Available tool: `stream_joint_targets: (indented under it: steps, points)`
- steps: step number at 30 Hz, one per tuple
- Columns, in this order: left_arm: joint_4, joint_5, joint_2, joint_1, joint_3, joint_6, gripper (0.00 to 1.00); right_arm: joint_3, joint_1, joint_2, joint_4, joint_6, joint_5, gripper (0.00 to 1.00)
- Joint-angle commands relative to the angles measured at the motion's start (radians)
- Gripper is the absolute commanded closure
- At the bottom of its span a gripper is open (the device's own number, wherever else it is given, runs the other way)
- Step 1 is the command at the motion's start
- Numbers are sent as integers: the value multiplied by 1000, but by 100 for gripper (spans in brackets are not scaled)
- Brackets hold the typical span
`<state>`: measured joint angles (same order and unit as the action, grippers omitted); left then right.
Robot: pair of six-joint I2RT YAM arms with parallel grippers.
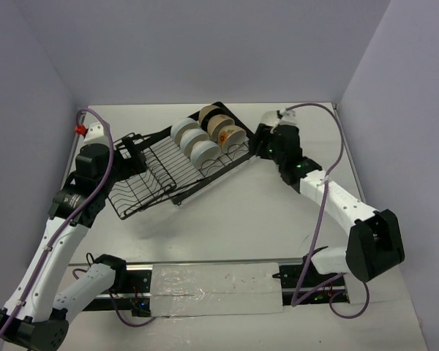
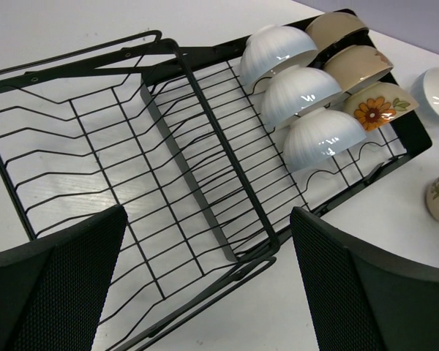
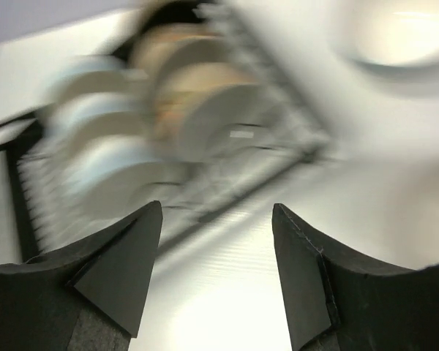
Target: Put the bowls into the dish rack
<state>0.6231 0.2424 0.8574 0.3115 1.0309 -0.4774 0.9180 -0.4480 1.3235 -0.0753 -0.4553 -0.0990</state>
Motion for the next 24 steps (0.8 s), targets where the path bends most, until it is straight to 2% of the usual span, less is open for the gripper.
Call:
stream_joint_targets:
  steps: [1,5,8,14,19,22,24]
  points:
    - [-69,-35,5,3,-9,-24,1,36,115,-29,316,127,-136,31]
    - [-85,-43,3,5,-20,-20,1,44,253,2,397,168,-81,32]
    - [-86,-43,3,3,-23,-18,1,33,301,43,402,193,4,34]
    - [-72,-46,-6,3,-32,-20,1,61,308,155,368,260,53,36]
    - [-53,-41,-15,3,-37,-17,1,94,308,246,332,320,94,41]
    - [-49,-45,-17,3,-40,-17,1,99,308,275,321,333,123,45]
    - [-49,-48,-17,3,-40,-17,1,99,310,298,316,337,140,51]
